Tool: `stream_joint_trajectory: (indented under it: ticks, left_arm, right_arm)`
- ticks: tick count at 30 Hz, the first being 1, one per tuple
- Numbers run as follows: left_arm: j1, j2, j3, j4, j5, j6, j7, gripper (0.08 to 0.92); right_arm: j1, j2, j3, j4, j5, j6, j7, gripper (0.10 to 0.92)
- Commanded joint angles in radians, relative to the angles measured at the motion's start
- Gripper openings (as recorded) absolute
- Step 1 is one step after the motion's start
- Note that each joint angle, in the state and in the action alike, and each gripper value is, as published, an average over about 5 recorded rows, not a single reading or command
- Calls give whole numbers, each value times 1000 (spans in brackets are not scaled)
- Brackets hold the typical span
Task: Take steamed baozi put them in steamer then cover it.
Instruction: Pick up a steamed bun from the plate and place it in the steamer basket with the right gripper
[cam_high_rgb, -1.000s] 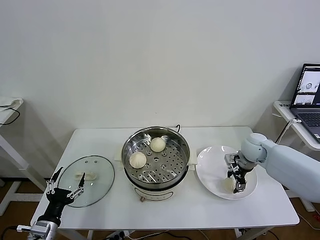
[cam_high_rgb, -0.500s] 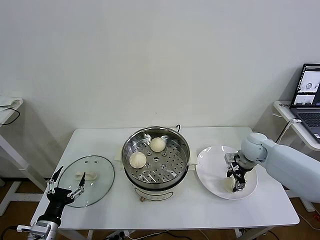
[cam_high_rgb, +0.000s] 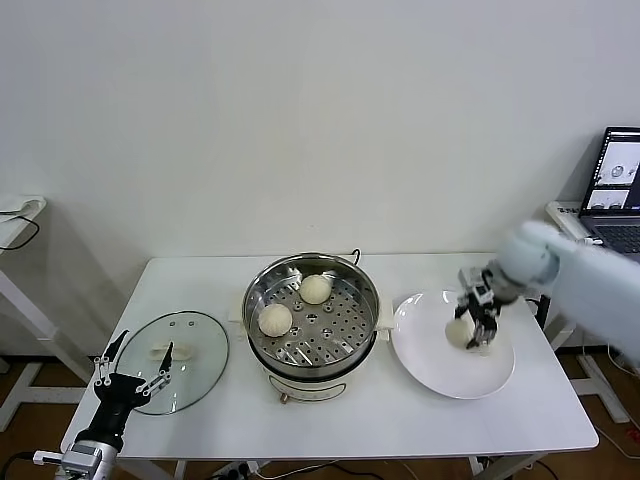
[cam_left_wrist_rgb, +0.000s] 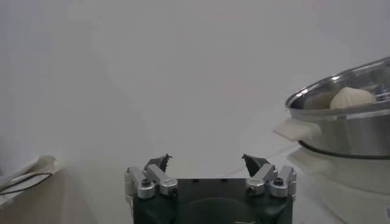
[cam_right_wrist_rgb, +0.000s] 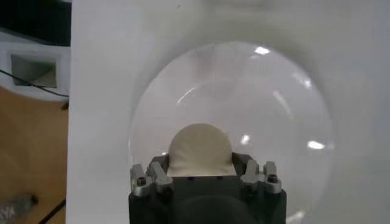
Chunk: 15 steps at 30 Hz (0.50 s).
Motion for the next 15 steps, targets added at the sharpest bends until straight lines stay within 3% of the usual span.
stream_joint_trajectory:
  ticks: [1, 7, 15]
  left_arm:
    - [2, 3, -1, -11, 0, 2, 0, 823]
    - [0, 6, -10, -14, -3, 6, 1, 823]
    - [-13, 6, -19, 8, -6, 8, 3, 823]
  right_arm:
    - [473, 73, -272, 88, 136, 126, -12, 682]
    - [498, 221, -294, 63, 107, 403, -3, 679]
    - [470, 407, -307, 47, 0, 642, 71, 679]
